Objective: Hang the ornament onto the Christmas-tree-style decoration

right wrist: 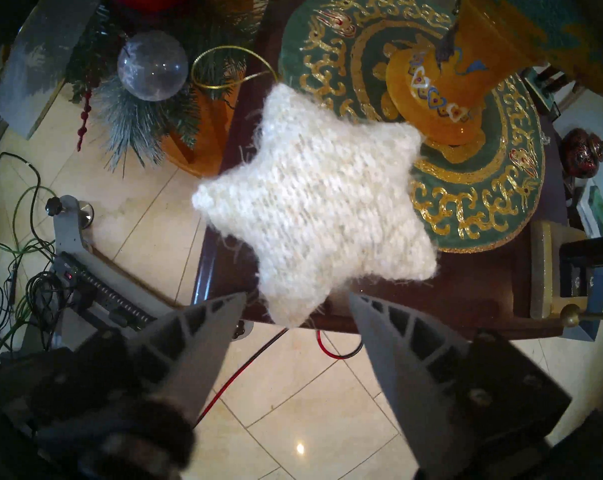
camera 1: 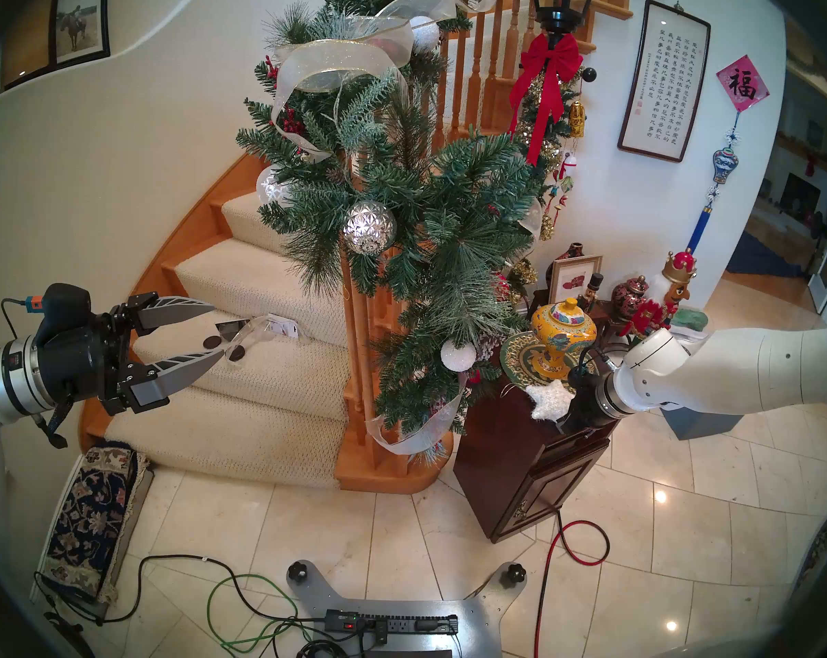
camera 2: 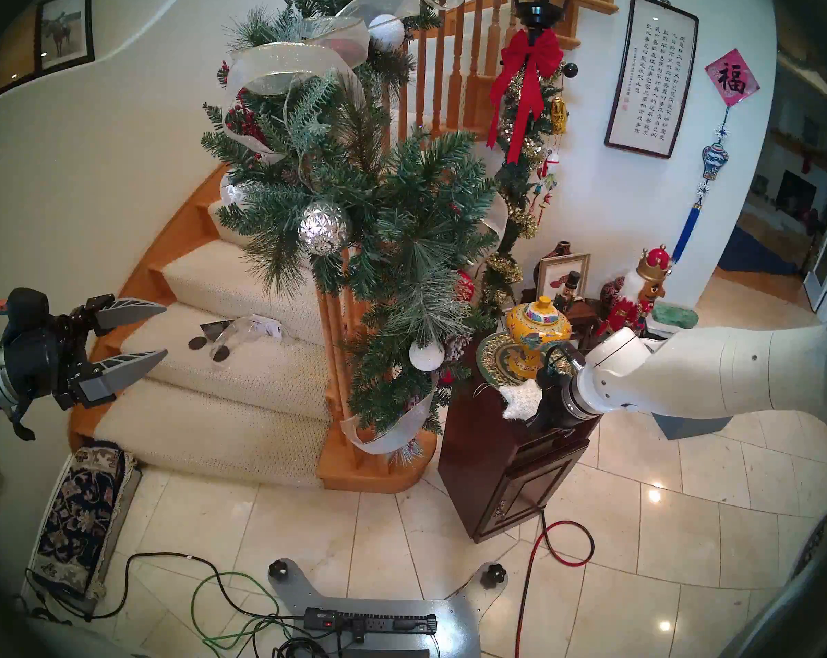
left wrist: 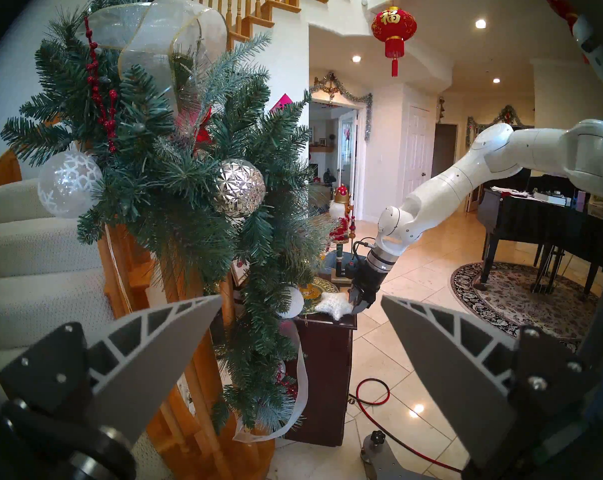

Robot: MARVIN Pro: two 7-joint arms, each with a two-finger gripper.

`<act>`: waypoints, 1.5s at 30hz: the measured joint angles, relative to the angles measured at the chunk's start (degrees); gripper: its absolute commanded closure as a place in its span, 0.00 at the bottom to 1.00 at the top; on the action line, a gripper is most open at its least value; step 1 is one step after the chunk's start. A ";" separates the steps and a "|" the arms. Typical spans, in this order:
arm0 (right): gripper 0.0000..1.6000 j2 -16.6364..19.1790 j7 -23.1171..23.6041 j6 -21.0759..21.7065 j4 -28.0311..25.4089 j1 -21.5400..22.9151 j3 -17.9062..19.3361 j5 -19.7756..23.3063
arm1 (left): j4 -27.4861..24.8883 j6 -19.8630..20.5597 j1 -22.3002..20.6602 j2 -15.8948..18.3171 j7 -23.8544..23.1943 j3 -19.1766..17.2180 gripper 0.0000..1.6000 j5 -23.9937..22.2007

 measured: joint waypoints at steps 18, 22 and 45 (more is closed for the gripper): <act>0.00 0.88 -0.03 0.69 -1.04 0.03 -0.05 -0.40 | 0.00 0.00 0.00 0.00 0.00 0.00 0.00 0.00; 0.00 0.81 -0.01 0.19 -0.65 -0.09 0.04 -0.37 | 0.00 0.00 0.00 0.00 0.00 0.00 0.00 0.00; 0.00 -2.49 -0.27 -2.07 2.47 -2.65 0.60 3.29 | 0.00 0.00 0.00 0.00 0.00 0.00 0.00 0.00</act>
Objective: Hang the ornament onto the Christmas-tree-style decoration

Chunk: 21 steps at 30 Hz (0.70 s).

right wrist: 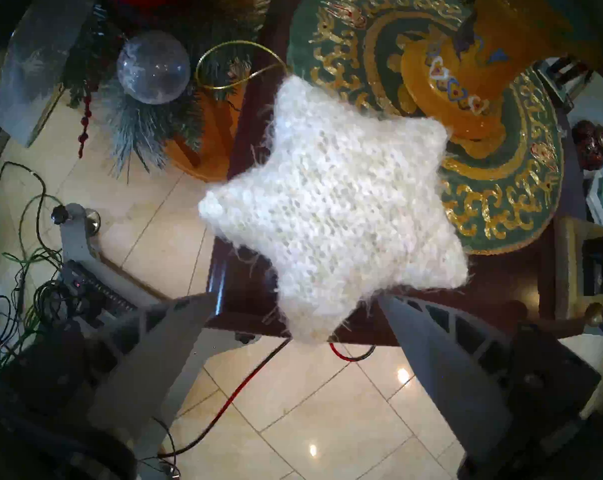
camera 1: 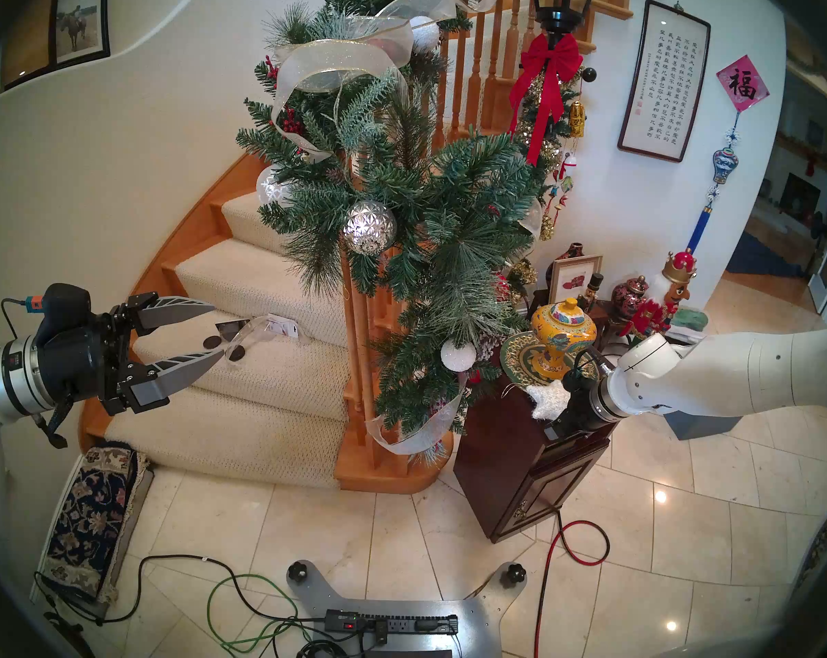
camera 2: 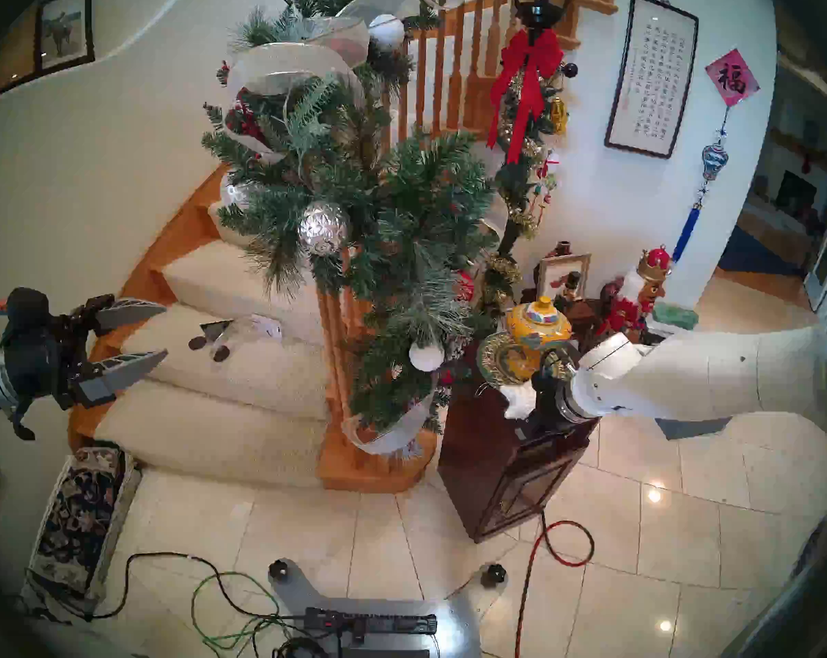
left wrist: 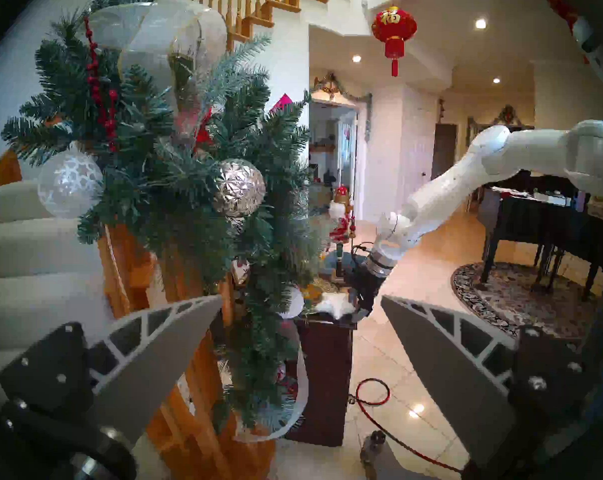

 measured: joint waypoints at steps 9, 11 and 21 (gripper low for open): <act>0.00 -0.63 -0.47 -0.23 0.65 -0.16 0.00 0.90 | 0.00 0.00 0.00 0.00 0.00 0.00 0.00 0.00; 0.00 -0.70 -0.52 -0.29 0.73 -0.16 0.00 1.03 | 0.00 0.00 0.00 0.00 0.00 0.00 0.00 0.00; 0.09 -0.90 -0.60 -0.61 0.99 -0.16 -0.13 1.36 | 0.00 0.00 0.00 0.00 0.00 0.00 0.00 0.00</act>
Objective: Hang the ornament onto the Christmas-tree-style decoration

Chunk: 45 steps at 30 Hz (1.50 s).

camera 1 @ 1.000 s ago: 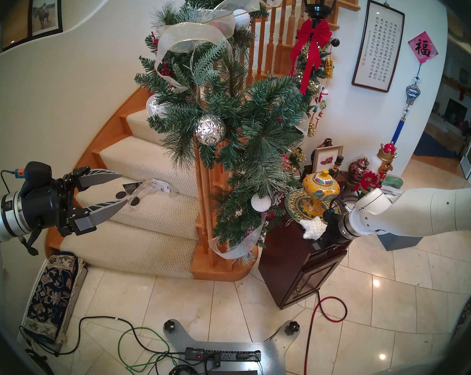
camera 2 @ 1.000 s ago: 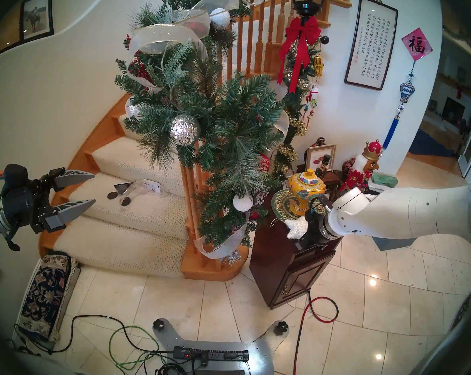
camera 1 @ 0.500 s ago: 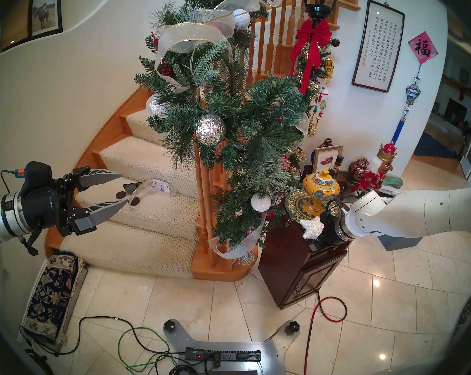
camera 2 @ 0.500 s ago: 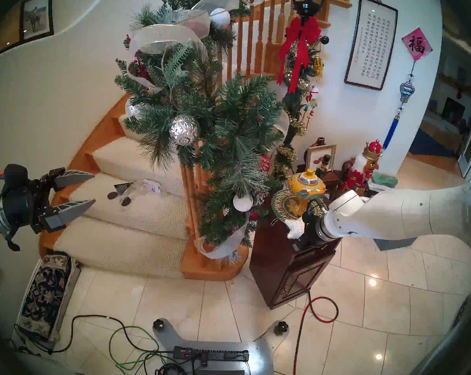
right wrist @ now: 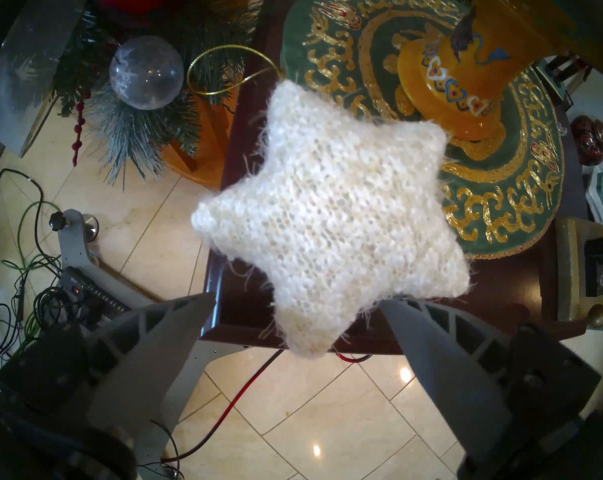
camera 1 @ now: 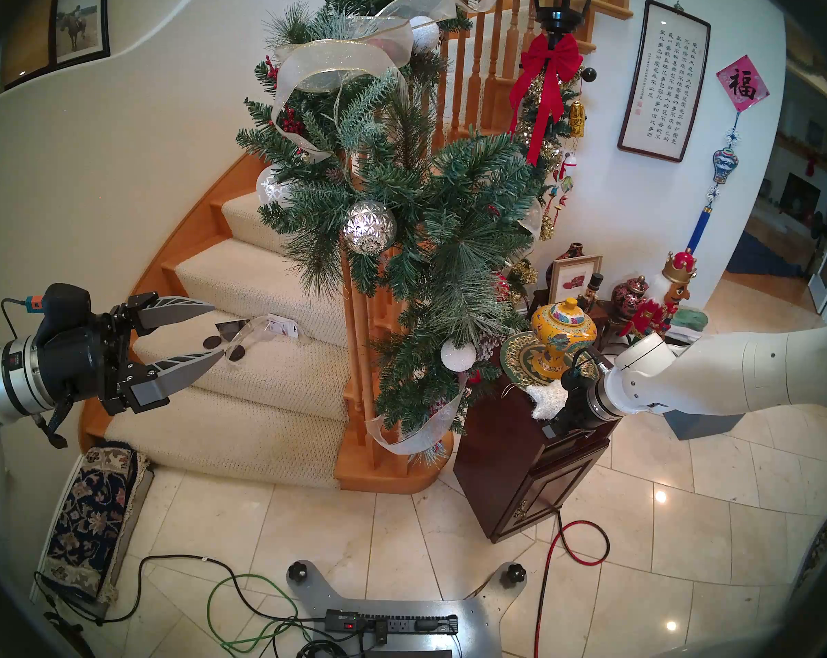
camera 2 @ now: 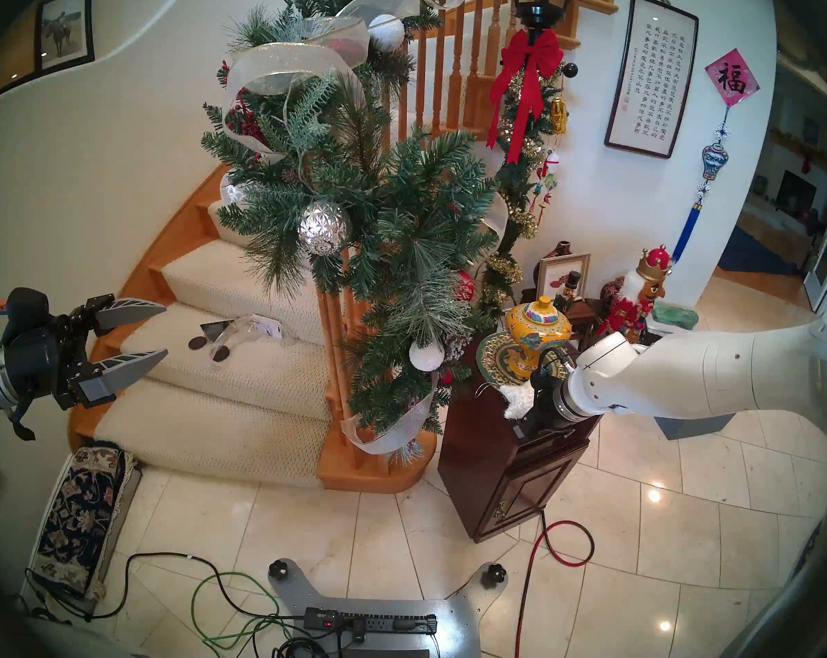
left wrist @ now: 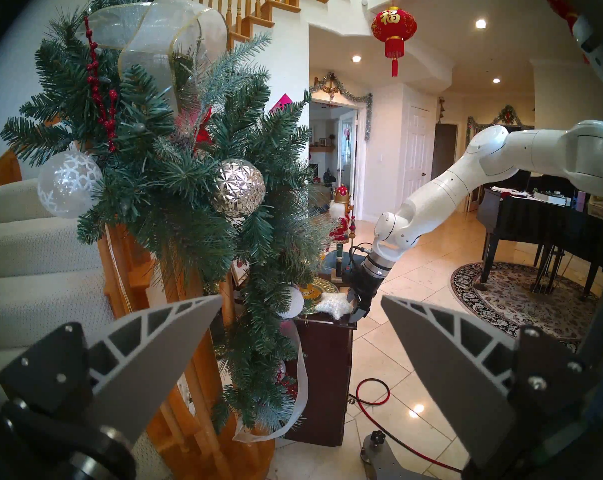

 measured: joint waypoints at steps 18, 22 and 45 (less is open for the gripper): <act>0.50 -0.12 0.05 -0.82 0.43 -0.40 -0.10 0.12 | 0.00 0.00 0.00 0.00 0.00 0.00 0.00 0.00; 0.74 -0.12 0.04 -1.02 0.53 -0.59 -0.15 0.36 | 0.00 0.00 0.00 0.00 0.00 0.00 0.00 0.00; 1.00 0.65 -0.03 -1.92 -0.35 -0.45 -0.84 0.24 | 0.00 0.00 0.00 0.00 0.00 0.00 0.00 0.00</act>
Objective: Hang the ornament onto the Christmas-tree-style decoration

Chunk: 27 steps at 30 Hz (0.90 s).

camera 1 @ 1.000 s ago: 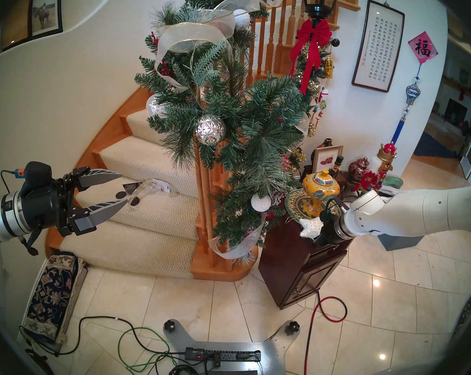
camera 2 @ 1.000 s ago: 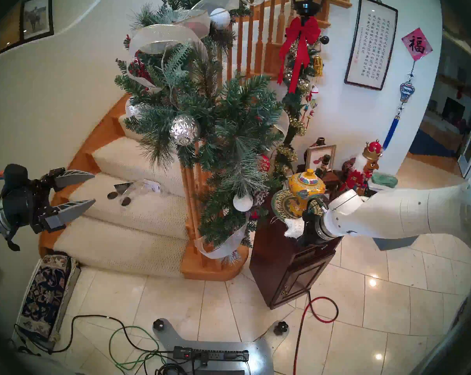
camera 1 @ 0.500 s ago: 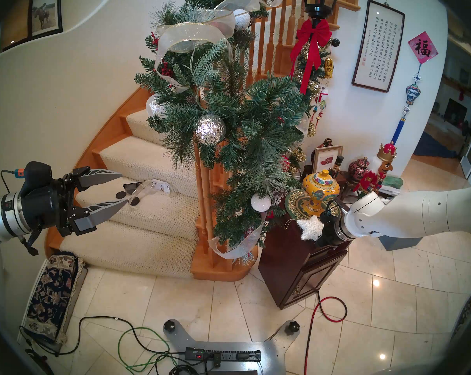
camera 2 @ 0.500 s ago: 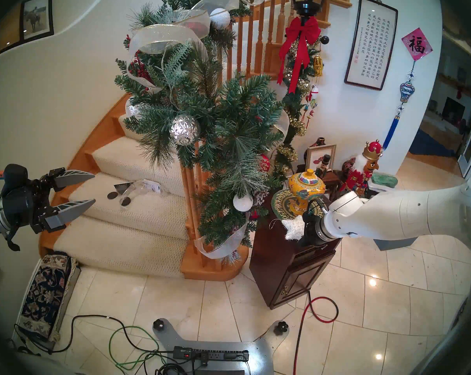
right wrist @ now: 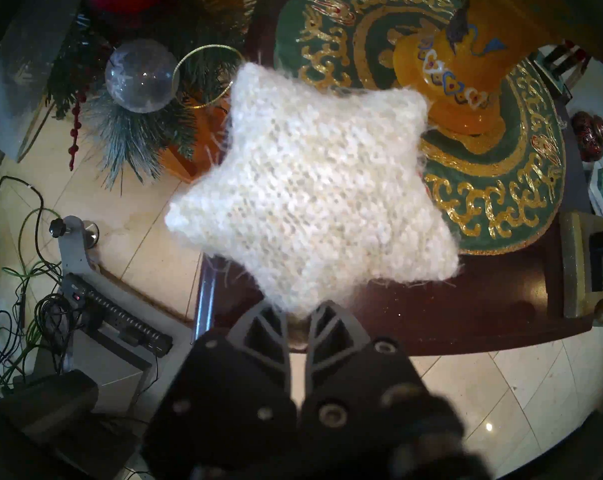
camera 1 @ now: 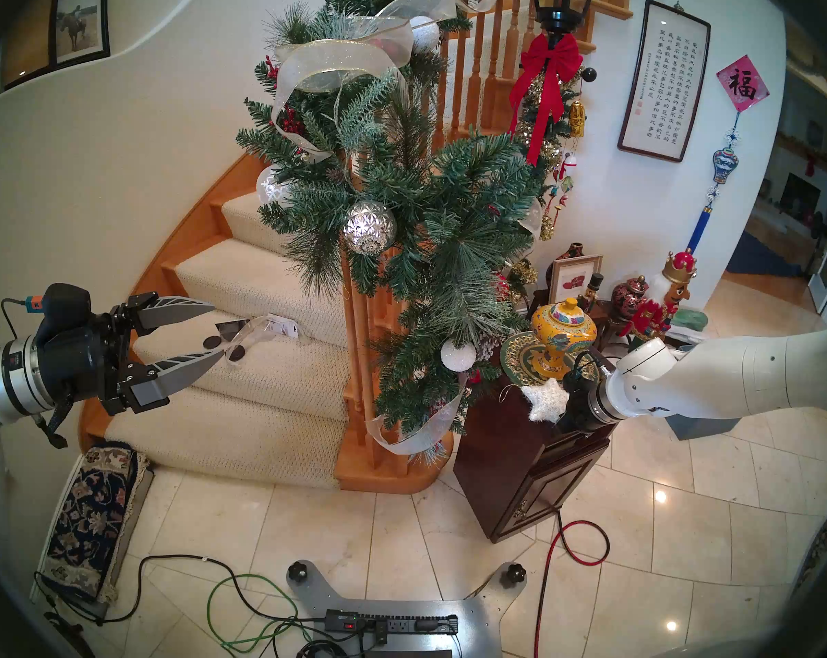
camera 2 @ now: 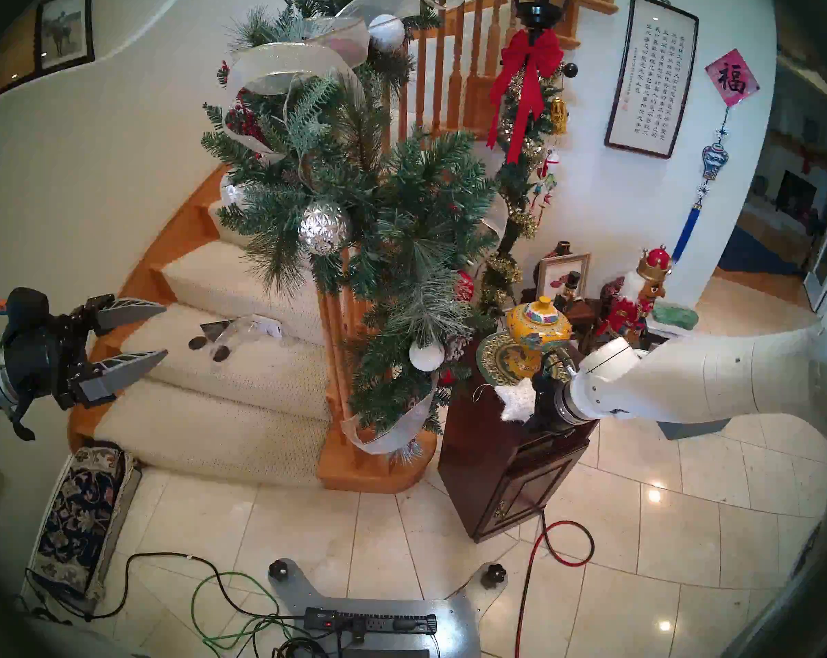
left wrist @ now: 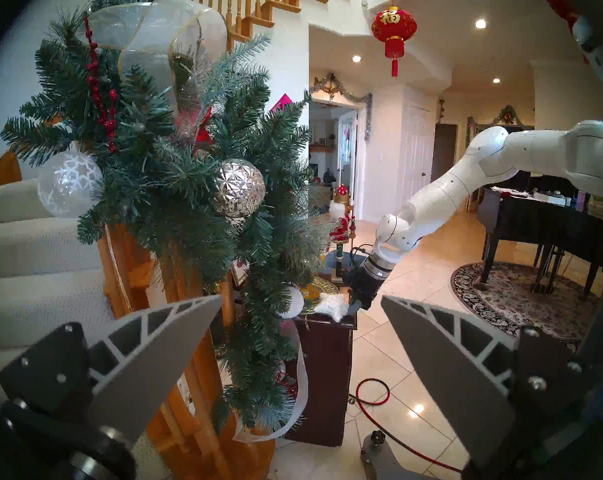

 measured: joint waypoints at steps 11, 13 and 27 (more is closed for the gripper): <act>1.00 3.78 -0.28 0.66 -4.27 1.91 -2.40 -1.74 | 0.00 0.00 0.00 0.00 0.00 0.00 0.00 0.00; 1.00 4.94 -0.31 0.81 -5.33 2.33 -2.97 -2.15 | 0.00 0.00 0.00 0.00 0.00 0.00 0.00 0.00; 1.00 11.68 -1.26 -0.11 -10.90 4.96 -4.65 -4.50 | 0.00 0.00 0.00 0.00 0.00 0.00 0.00 0.00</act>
